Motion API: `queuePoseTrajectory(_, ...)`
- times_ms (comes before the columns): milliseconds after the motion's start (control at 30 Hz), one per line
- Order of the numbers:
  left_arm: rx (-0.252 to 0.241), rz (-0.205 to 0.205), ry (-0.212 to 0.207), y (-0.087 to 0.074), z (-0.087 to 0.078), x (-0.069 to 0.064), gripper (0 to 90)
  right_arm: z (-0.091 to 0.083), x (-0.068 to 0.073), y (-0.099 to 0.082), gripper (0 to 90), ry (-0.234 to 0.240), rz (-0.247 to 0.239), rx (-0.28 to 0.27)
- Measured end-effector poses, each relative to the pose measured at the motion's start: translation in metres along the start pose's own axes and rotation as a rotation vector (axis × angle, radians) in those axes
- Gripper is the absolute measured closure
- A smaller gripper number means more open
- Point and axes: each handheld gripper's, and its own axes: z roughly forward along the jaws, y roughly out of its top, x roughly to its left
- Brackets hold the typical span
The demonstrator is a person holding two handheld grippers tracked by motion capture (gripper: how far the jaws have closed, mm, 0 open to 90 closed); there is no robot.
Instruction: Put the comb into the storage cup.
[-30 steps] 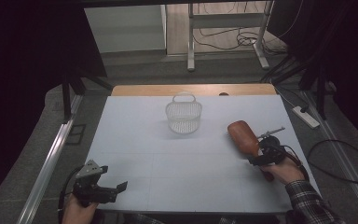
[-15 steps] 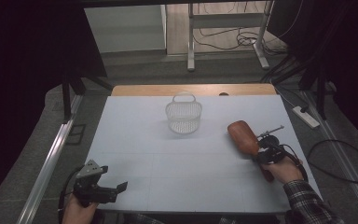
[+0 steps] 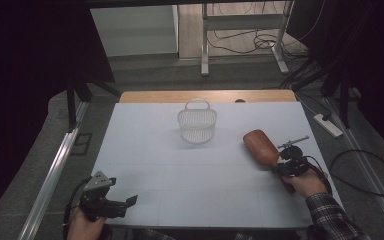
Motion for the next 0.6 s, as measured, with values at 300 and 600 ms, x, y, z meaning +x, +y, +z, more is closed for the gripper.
queuePoseTrajectory(300,-0.009,-0.026,-0.016,0.000,-0.001,0.002,0.5,-0.005,0.001,-0.002,72.2,0.013,0.008,-0.030)
queuePoseTrajectory(600,-0.021,-0.008,-0.028,0.005,0.001,-0.001,0.3,-0.011,0.003,-0.003,72.2,0.017,-0.005,-0.070)
